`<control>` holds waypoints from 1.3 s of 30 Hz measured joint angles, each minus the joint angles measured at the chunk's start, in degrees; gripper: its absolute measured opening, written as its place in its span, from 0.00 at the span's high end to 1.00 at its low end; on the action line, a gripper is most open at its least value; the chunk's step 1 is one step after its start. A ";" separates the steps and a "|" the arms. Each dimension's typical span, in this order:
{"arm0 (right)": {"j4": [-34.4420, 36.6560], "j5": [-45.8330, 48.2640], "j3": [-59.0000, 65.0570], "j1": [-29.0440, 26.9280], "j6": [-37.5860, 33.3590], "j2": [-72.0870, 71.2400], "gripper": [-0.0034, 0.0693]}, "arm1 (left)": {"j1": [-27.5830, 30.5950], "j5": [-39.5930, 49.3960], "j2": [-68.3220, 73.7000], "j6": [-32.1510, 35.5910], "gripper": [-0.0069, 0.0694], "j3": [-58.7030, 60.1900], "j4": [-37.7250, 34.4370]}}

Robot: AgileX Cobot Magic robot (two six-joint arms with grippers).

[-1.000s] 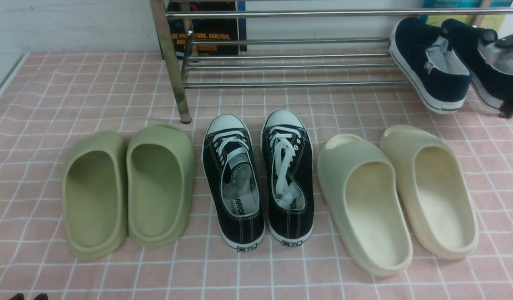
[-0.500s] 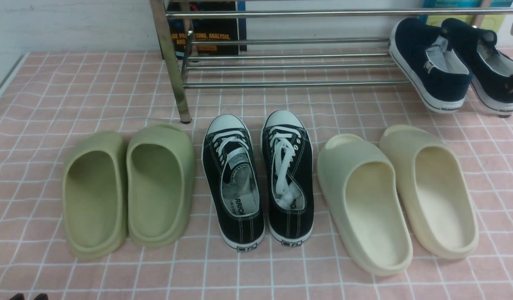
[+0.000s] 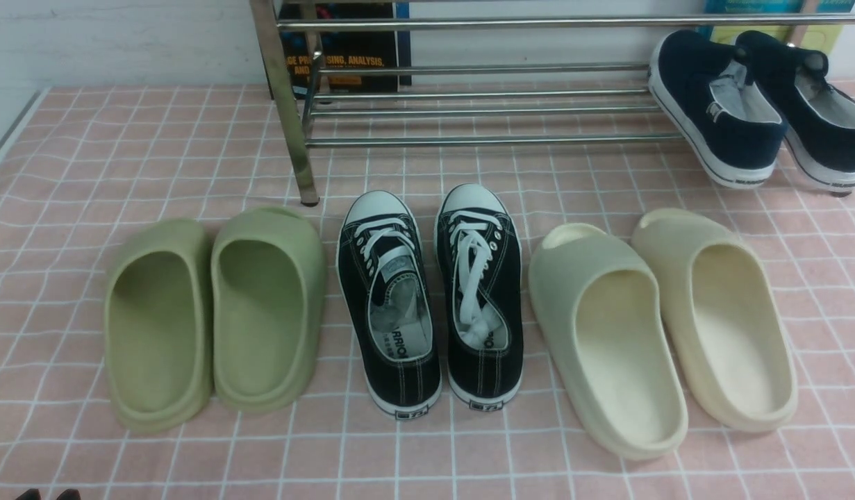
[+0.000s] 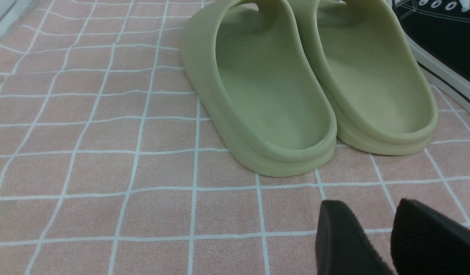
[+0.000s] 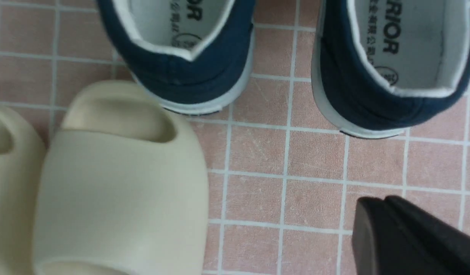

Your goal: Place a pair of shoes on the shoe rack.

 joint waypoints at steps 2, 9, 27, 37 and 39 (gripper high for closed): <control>-0.10 0.41 0.00 0.89 -0.81 -7.02 0.92 | 0.00 0.00 0.00 0.00 0.60 0.00 0.00; -2.69 -2.50 6.88 3.08 -1.04 -27.91 0.97 | 0.00 0.00 0.00 0.00 0.60 0.00 0.00; 6.27 -48.05 80.01 3.14 -2.10 -82.15 0.98 | 0.00 0.00 0.00 0.00 0.60 0.00 0.00; 7.59 -47.55 87.96 3.14 -1.71 -86.25 0.98 | 0.00 0.00 0.00 0.00 0.60 0.00 0.00; 12.29 -45.41 87.96 3.14 1.18 -86.25 0.97 | 0.00 0.00 0.00 0.00 0.60 0.00 0.00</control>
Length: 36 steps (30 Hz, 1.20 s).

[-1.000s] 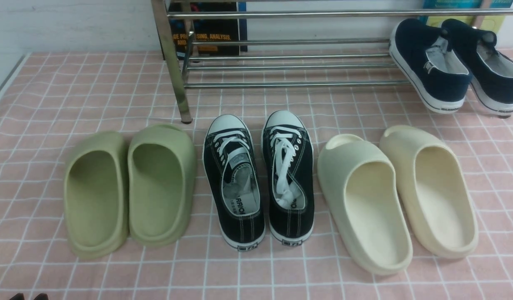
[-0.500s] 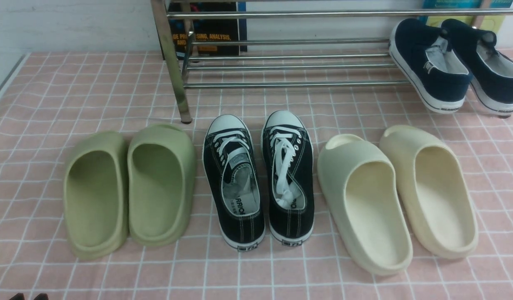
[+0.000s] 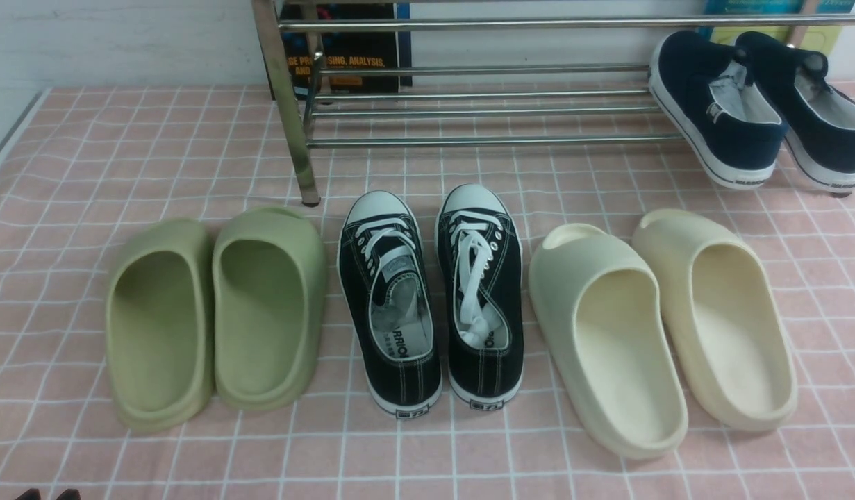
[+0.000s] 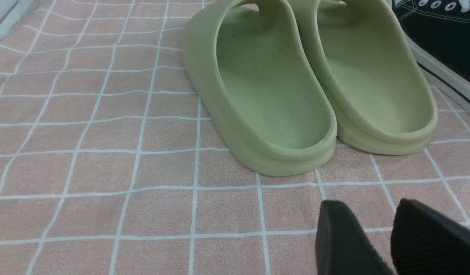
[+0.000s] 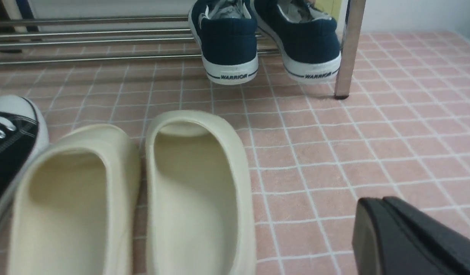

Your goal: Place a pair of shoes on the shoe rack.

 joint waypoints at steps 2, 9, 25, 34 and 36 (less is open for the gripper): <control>1.58 0.64 0.00 0.00 0.90 0.00 0.97 | 0.00 0.00 0.00 0.00 0.60 0.00 0.00; 4.87 3.63 0.22 0.70 2.34 -0.99 0.96 | 0.00 0.00 0.00 0.00 0.60 0.00 0.00; -14.88 1.87 10.86 2.03 15.99 -17.66 0.96 | 0.00 0.00 -0.04 0.00 0.60 0.00 0.00; -20.30 3.40 10.86 7.54 19.83 -17.66 0.96 | 0.00 0.00 -0.04 0.00 0.60 0.00 0.00; -19.99 4.08 10.86 8.59 17.88 -17.71 0.96 | 0.00 0.00 -0.04 0.00 0.60 0.00 0.00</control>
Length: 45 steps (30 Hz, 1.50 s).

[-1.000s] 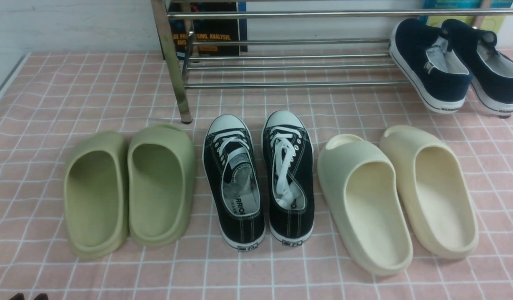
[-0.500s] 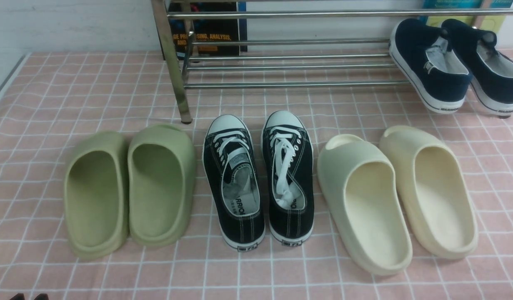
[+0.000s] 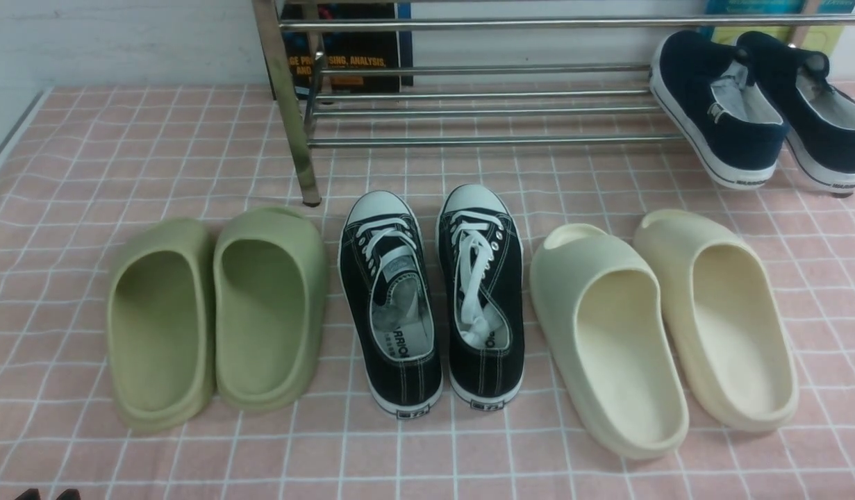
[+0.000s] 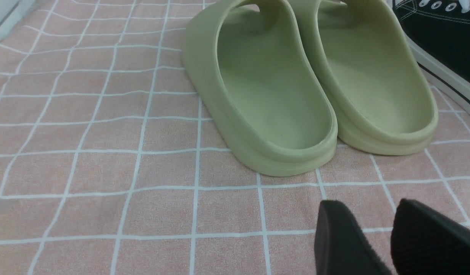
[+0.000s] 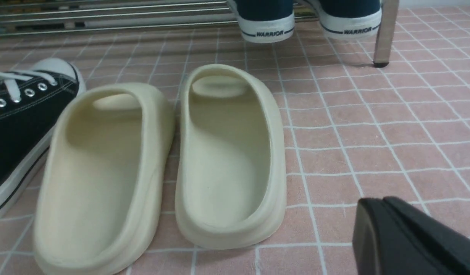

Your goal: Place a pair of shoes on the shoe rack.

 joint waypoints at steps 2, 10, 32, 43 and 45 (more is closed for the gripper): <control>0.14 1.01 0.00 -0.01 -0.30 0.00 0.96 | 0.00 0.00 0.00 0.00 0.60 0.00 0.00; 0.36 4.99 -0.13 -0.96 -0.60 0.00 0.96 | 0.00 0.00 0.00 0.00 0.60 0.00 0.00; 0.31 5.76 -0.31 -0.96 -0.78 0.00 0.94 | 0.00 0.00 0.00 0.00 0.60 0.00 0.00; 0.31 5.81 -0.31 -0.96 -0.78 0.00 0.92 | 0.00 0.00 0.00 0.00 0.60 0.00 0.00; 0.31 5.81 -0.31 -0.96 -0.78 0.00 0.92 | 0.00 0.00 0.00 0.00 0.60 0.00 0.00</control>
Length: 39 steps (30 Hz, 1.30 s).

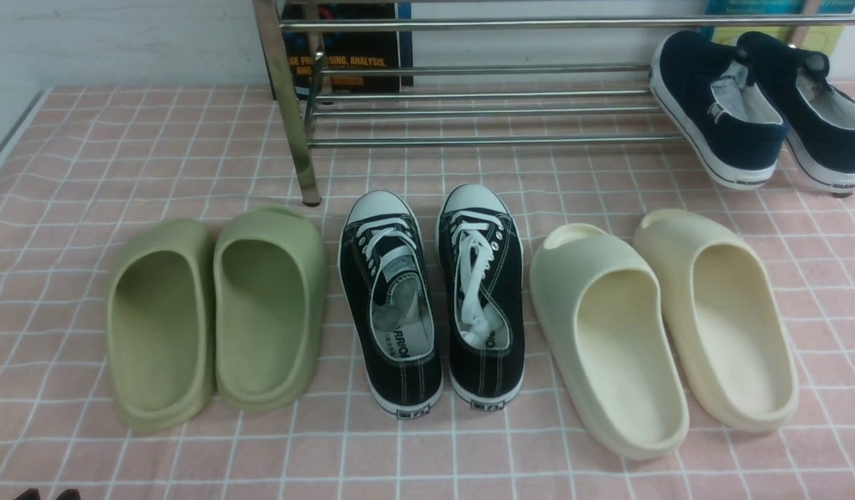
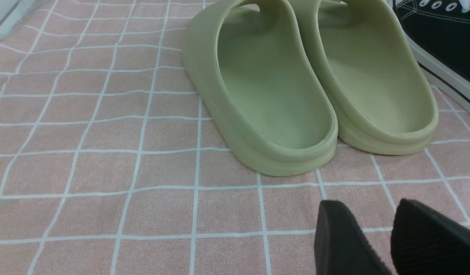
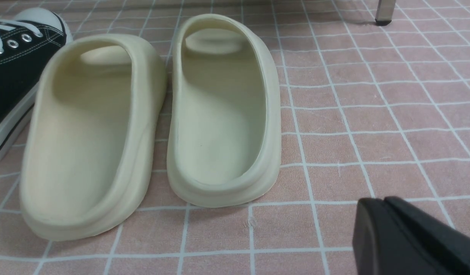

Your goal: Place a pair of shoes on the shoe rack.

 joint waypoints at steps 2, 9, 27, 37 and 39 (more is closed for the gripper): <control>0.00 0.00 -0.04 0.00 0.00 0.00 0.92 | 0.00 0.00 0.00 0.00 0.60 0.00 0.00; 0.00 0.00 -0.04 0.00 0.00 0.00 0.90 | 0.00 0.00 0.00 0.00 0.60 0.00 0.00; 0.00 0.00 -0.04 0.00 0.00 0.00 0.88 | 0.00 0.00 0.00 0.00 0.60 0.00 0.00; 0.00 0.00 -0.04 0.00 0.00 0.00 0.86 | 0.00 0.00 0.00 0.00 0.60 0.00 0.00; 0.00 0.00 -0.04 0.00 0.00 0.00 0.85 | 0.00 0.00 0.00 0.00 0.60 0.00 0.00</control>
